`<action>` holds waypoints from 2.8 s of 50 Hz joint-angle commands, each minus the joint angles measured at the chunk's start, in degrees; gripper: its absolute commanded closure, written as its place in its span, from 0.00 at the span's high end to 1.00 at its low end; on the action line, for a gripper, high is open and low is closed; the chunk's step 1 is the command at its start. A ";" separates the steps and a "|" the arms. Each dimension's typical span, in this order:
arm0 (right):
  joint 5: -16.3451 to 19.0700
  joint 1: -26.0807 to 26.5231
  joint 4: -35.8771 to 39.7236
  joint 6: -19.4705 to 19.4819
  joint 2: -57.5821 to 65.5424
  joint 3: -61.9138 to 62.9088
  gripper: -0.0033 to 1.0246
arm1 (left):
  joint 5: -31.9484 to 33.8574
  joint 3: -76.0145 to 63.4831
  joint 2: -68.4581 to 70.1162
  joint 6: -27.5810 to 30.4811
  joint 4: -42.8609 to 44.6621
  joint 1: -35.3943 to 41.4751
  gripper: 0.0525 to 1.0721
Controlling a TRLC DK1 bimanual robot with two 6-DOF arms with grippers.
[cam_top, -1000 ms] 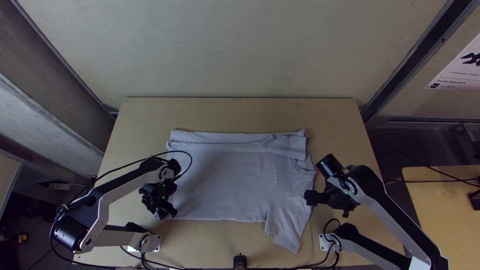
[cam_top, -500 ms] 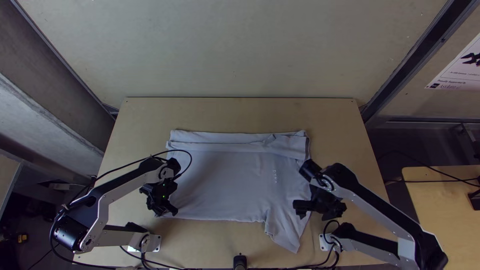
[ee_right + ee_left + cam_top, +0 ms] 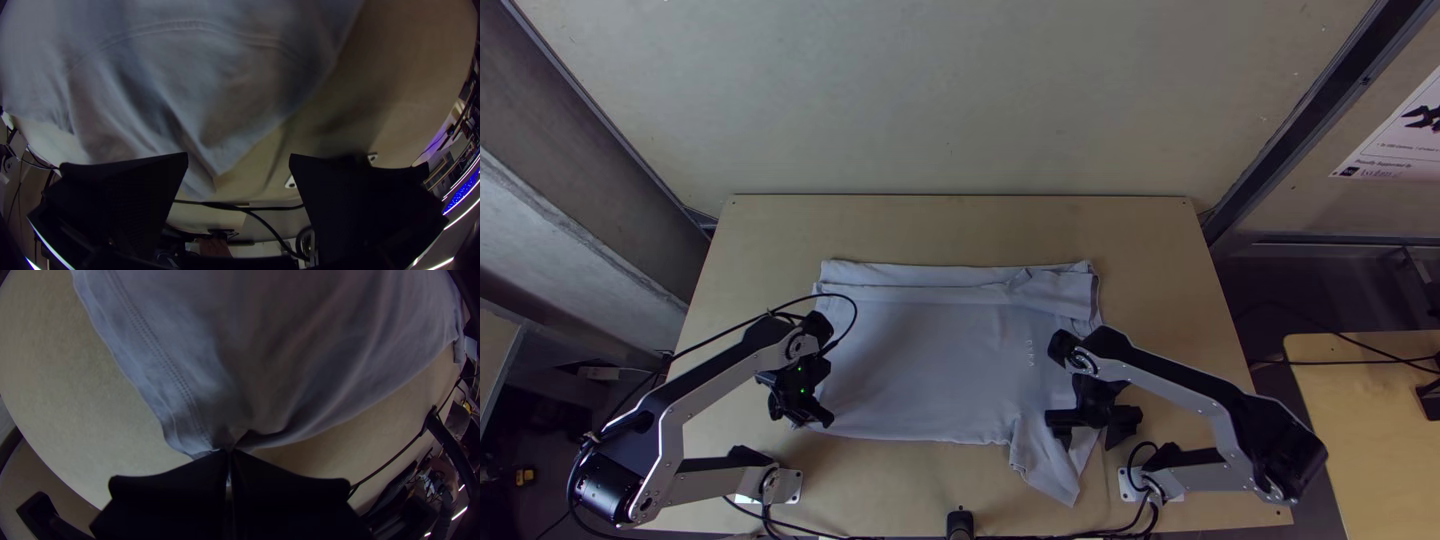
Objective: Fold the t-shirt
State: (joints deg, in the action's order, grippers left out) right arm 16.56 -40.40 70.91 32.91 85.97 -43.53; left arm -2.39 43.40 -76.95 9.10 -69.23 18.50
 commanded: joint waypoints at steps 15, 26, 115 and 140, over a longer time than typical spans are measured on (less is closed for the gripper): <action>0.49 -0.99 -7.11 -1.18 5.96 3.63 0.50 | 0.28 -1.30 2.86 6.01 -1.17 -7.25 0.03; -2.67 -1.78 -8.78 -1.62 6.66 3.01 0.03 | 0.28 -1.47 3.21 6.89 -1.26 -8.48 0.03; -15.41 24.32 -0.51 -17.17 19.06 -41.73 0.03 | 4.15 42.65 -20.70 5.49 4.72 -16.30 0.03; -15.41 29.24 -0.16 -20.25 33.12 -57.19 0.03 | 4.06 57.06 -33.79 4.34 3.58 -14.46 0.03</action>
State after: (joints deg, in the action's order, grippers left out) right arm 2.33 -12.25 70.37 13.76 116.03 -97.86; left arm 1.91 97.01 -108.49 14.33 -64.23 3.70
